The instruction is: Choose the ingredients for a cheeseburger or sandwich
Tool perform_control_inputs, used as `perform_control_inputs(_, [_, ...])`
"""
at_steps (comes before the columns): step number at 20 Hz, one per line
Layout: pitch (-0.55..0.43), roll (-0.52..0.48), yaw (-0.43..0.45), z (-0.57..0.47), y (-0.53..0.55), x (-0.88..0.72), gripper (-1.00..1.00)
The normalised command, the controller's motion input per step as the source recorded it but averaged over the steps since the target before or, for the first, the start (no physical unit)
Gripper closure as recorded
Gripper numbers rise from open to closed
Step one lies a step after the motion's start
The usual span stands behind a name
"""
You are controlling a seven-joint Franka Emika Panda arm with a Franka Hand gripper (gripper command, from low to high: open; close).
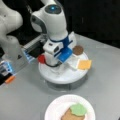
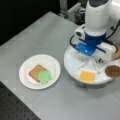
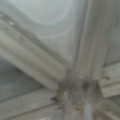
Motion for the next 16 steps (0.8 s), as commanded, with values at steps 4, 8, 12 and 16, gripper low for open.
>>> perform_control_inputs(4, [-0.048, -0.053, -0.056, -0.09, 0.11, 0.00, -1.00])
perform_control_inputs(8, [-0.070, -0.092, 0.005, -0.07, 0.08, -0.03, -1.00])
perform_control_inputs(12, [-0.086, -0.081, 0.146, 0.00, -0.08, -0.08, -1.00])
perform_control_inputs(16, [-0.101, -0.077, 0.290, 0.00, -0.17, -0.11, -1.00])
